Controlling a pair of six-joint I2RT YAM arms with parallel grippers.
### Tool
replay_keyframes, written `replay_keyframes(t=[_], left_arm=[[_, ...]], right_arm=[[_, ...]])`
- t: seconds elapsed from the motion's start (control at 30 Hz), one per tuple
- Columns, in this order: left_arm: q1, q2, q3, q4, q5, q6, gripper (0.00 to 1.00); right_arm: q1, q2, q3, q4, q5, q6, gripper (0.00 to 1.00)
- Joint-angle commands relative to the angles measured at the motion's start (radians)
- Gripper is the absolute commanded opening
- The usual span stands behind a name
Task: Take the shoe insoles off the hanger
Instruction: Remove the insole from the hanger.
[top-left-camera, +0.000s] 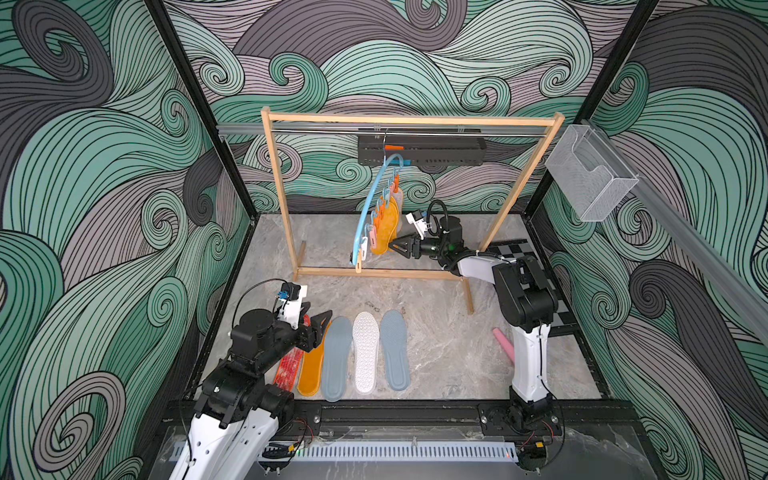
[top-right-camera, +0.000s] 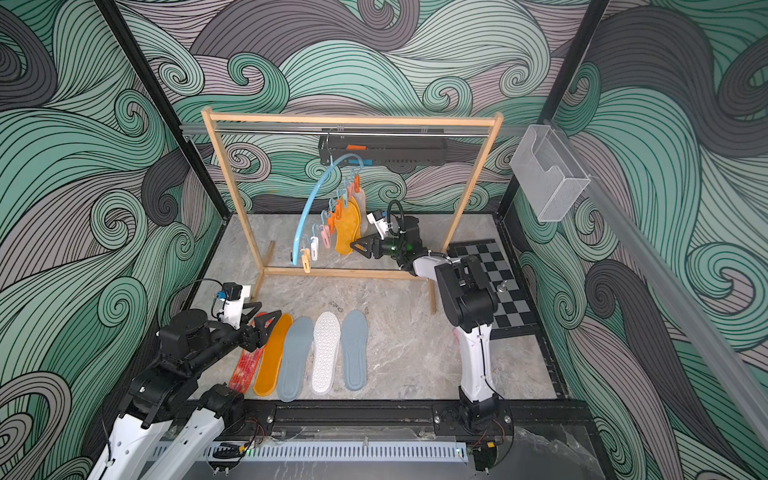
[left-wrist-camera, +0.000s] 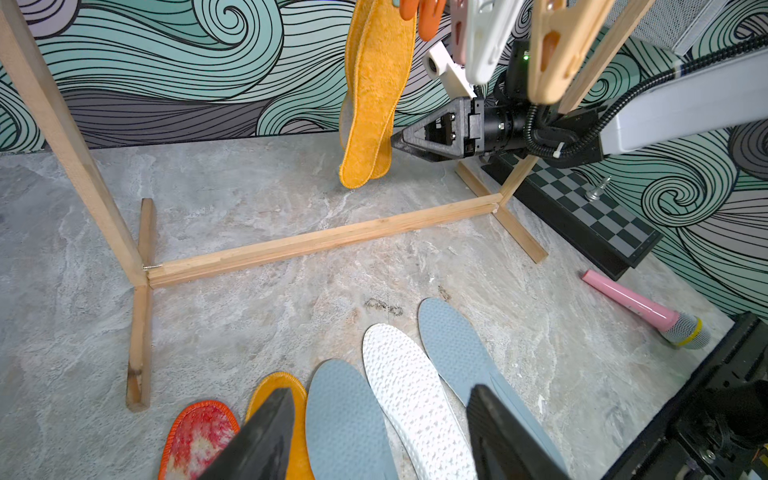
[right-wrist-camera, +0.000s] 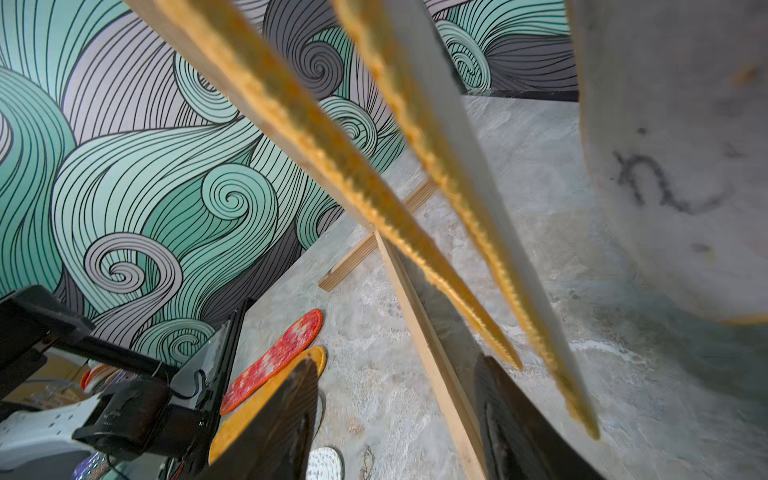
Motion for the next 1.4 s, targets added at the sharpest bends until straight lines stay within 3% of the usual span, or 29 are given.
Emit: replay_keyframes(t=[0.0, 0.5, 1.37], left_arm=[[-0.008, 0.004, -0.001, -0.004, -0.004, 0.008, 0.67], [-0.012, 0.012, 0.000, -0.004, -0.001, 0.010, 0.67], [-0.016, 0.020, 0.001, -0.003, 0.004, 0.011, 0.67]], right_arm=[[0.021, 0.015, 0.047, 0.028, -0.060, 0.001, 0.60], [0.024, -0.010, 0.075, -0.003, -0.034, -0.034, 0.57], [-0.006, 0.157, 0.090, 0.030, -0.068, -0.001, 0.56]])
